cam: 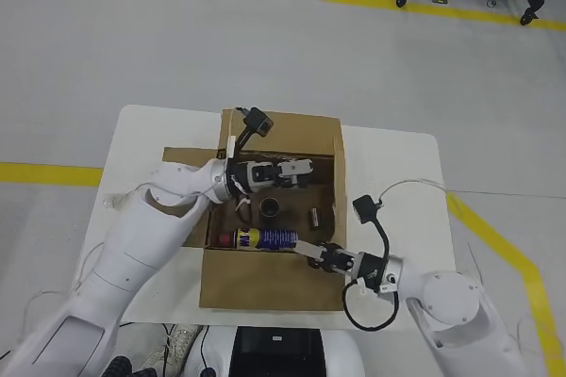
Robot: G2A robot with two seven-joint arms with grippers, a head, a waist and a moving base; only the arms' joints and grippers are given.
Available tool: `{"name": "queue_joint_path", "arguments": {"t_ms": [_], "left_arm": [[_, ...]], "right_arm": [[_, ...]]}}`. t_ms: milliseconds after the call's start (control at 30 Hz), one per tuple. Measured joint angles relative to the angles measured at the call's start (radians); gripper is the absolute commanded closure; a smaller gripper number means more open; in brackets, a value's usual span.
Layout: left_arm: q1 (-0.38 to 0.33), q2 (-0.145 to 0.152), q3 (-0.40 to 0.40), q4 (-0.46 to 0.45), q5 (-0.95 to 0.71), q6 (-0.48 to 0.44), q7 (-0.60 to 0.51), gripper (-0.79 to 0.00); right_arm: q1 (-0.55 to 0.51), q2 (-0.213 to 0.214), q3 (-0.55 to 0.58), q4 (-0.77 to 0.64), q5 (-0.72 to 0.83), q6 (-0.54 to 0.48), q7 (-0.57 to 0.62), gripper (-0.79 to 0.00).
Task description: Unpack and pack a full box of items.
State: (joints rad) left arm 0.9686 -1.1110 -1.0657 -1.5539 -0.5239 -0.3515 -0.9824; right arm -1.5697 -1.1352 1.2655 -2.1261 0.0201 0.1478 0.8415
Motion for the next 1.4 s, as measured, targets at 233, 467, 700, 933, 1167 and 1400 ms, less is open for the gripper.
{"name": "queue_joint_path", "arguments": {"t_ms": [233,467,700,933,1167,1400], "left_arm": [[0.086,0.023,-0.105,-0.096,0.011,-0.006,-0.014,-0.785],[0.152,0.039,-0.184,-0.157,0.015,0.001,-0.024,-0.785],[0.177,0.046,-0.217,-0.157,0.018,0.005,-0.038,-0.785],[0.187,0.054,-0.253,-0.139,0.031,0.017,-0.065,-0.785],[0.225,0.071,-0.332,-0.153,0.048,0.029,-0.102,-0.785],[0.272,0.09,-0.464,-0.181,0.03,0.037,-0.112,-0.785]], "right_arm": [[-0.056,0.01,0.057,-0.05,0.004,-0.019,-0.033,-0.785],[-0.128,0.016,0.116,-0.103,0.001,-0.035,-0.126,-0.785],[-0.175,0.021,0.172,-0.138,-0.025,-0.016,-0.186,-0.785],[-0.206,0.025,0.225,-0.139,-0.047,0.025,-0.236,-0.785],[-0.209,0.028,0.25,-0.115,-0.066,0.081,-0.247,-0.785],[-0.169,0.029,0.234,-0.053,-0.07,0.116,-0.236,-0.785]]}}
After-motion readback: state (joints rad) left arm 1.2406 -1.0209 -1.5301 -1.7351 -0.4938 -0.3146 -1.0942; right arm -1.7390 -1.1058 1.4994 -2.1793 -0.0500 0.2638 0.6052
